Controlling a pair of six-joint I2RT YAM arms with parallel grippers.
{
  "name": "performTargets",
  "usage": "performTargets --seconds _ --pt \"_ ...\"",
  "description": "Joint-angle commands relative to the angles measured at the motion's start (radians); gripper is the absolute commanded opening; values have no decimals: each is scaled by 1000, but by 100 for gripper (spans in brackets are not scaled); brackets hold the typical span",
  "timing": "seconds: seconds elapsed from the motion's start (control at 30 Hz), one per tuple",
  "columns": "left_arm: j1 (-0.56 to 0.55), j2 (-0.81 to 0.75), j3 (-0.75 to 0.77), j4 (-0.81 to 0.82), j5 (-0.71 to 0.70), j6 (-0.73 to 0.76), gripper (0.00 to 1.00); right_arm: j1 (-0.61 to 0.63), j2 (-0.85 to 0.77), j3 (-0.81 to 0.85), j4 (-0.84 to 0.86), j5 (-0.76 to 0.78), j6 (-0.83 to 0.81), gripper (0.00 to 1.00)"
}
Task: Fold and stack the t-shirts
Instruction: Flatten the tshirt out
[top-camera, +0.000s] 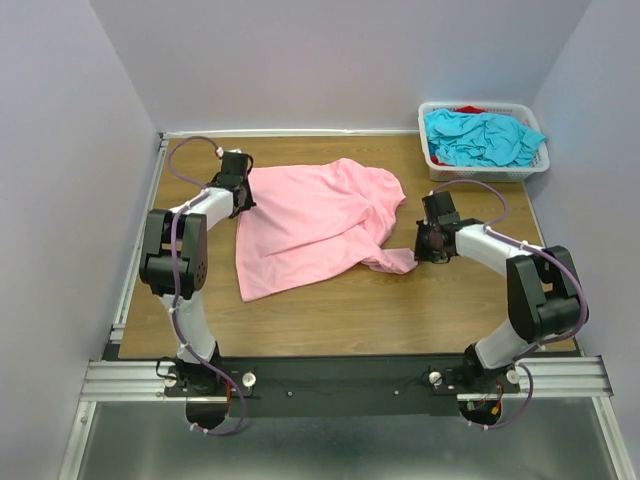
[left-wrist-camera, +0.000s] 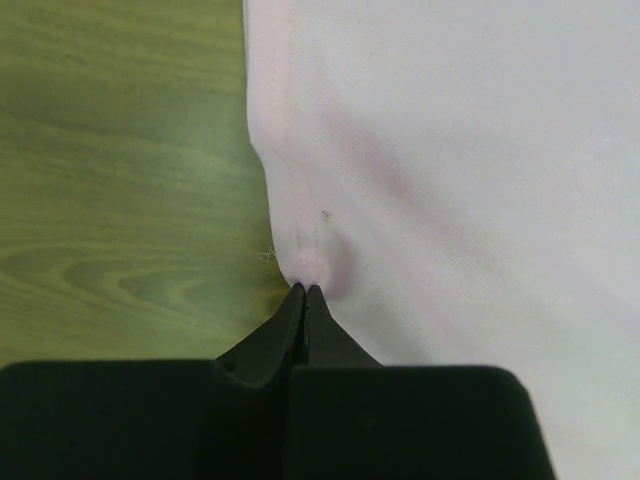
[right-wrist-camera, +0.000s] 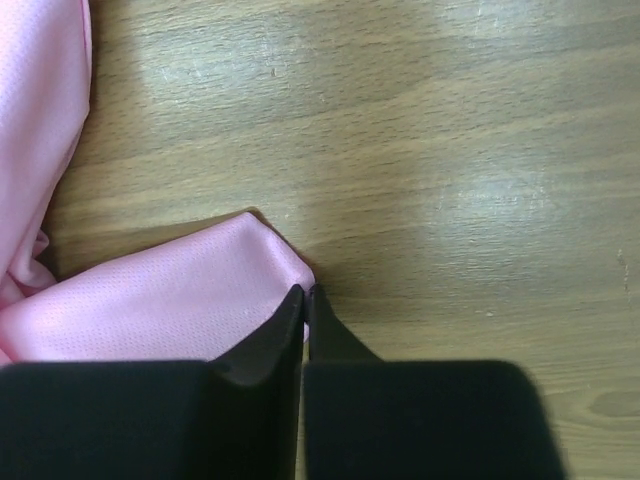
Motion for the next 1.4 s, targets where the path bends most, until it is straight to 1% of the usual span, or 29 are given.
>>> performTargets --seconds 0.0,0.03,0.07,0.13,0.17,0.2,0.23,0.3,0.33,0.37,0.4,0.43,0.47,0.53,0.57,0.6,0.67,0.77,0.93,1.1,1.17,1.37 --pt "9 72 131 -34 -83 25 0 -4 -8 -30 -17 17 -1 1" --pt "11 90 165 -57 -101 31 0 -4 -15 -29 -25 29 -2 1" --pt "12 128 234 -70 -109 32 0 -5 -32 -24 -31 39 1 1" --pt "17 158 300 -97 -123 32 0 -5 -55 -6 -54 71 1 1" --pt "17 167 349 -113 -126 31 3 -5 -83 2 -64 80 3 1" --pt "17 164 362 -115 -131 31 6 -4 -95 8 -74 86 4 1" --pt "17 150 363 -115 -131 31 15 -4 -107 19 -87 92 1 1" --pt "15 72 313 -88 -134 23 32 -4 -137 23 -97 91 6 1" --pt "15 36 285 -68 -146 23 49 -4 -163 22 -101 86 7 1" --pt "14 -44 215 -65 -155 19 57 -4 -173 19 -103 83 12 1" --pt "12 -87 177 -63 -175 17 61 -4 -184 16 -103 73 13 1" --pt "11 -130 137 -72 -183 17 62 -4 -203 14 -103 65 15 1" --pt "6 -214 56 -84 -195 11 61 -4 -210 8 -101 60 18 1" --pt "1 -290 -21 -115 -232 -21 61 -5 -221 2 -100 53 26 1" --pt "-2 -354 -85 -167 -237 -32 61 -4 -223 2 -98 47 27 1" --pt "-5 -383 -121 -185 -237 -49 61 -5 -223 2 -97 45 24 1" --pt "-12 -458 -213 -233 -188 -89 61 -4 -221 -3 -88 37 19 1" --pt "-35 -535 -310 -270 -113 -160 61 -4 -223 -12 -69 22 19 1" --pt "-97 -565 -397 -347 -108 -283 61 -4 -233 -26 -34 -22 27 1" --pt "-114 -506 -419 -439 -158 -369 61 -4 -246 -55 11 -47 39 1" --pt "-114 -493 -431 -437 -163 -385 61 -4 -255 -70 30 -77 39 1" --pt "-114 -459 -447 -397 -146 -411 63 -4 -276 -92 54 -99 33 1"
